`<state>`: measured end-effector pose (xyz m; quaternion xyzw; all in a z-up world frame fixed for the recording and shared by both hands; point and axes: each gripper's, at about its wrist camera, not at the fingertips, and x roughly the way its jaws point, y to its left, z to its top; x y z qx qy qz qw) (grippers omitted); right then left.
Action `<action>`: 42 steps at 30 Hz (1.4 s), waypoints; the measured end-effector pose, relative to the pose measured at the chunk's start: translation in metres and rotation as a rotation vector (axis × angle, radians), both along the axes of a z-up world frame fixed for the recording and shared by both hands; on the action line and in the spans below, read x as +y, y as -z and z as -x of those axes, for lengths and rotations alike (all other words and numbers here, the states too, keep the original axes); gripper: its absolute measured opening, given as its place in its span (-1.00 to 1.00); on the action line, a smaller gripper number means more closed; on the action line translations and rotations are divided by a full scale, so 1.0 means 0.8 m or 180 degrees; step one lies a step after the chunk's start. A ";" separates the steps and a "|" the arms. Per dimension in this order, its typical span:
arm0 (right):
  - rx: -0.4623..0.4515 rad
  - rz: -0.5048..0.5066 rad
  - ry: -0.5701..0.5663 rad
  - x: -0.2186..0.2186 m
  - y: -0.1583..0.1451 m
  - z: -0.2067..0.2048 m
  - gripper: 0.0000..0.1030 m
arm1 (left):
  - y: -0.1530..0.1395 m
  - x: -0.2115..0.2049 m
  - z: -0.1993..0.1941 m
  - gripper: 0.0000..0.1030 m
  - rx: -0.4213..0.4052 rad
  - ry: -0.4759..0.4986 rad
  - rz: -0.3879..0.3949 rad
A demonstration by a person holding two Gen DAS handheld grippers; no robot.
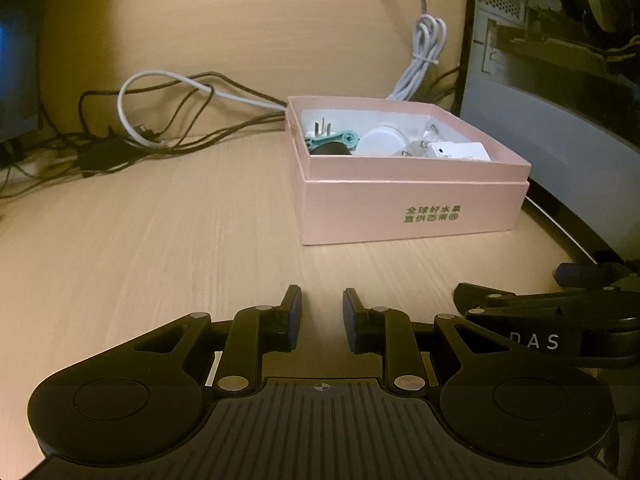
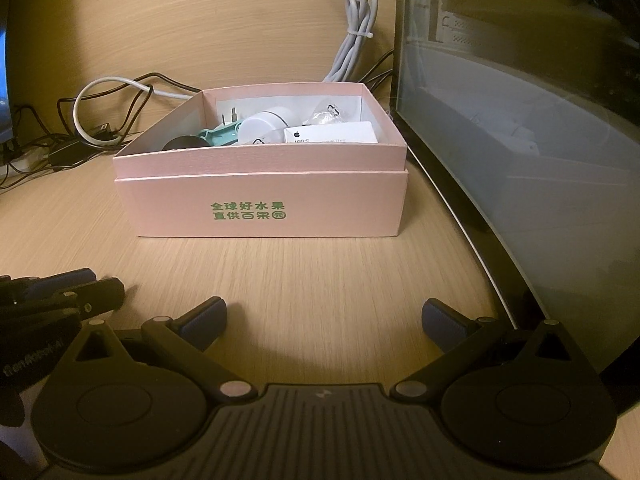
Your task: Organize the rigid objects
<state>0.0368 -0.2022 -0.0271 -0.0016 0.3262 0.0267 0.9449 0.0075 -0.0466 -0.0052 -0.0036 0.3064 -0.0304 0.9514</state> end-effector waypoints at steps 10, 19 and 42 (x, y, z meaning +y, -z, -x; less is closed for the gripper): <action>0.0000 -0.0001 0.0012 -0.001 0.000 0.001 1.00 | 0.000 -0.002 0.001 -0.51 -0.0002 -0.0023 -0.0047; 0.0001 -0.0001 0.0011 -0.001 0.000 0.001 1.00 | 0.000 -0.001 0.000 -0.51 0.0000 -0.0009 -0.0031; 0.0001 -0.0001 0.0010 -0.001 0.000 0.001 1.00 | 0.000 -0.003 0.001 -0.51 -0.0002 -0.0011 -0.0072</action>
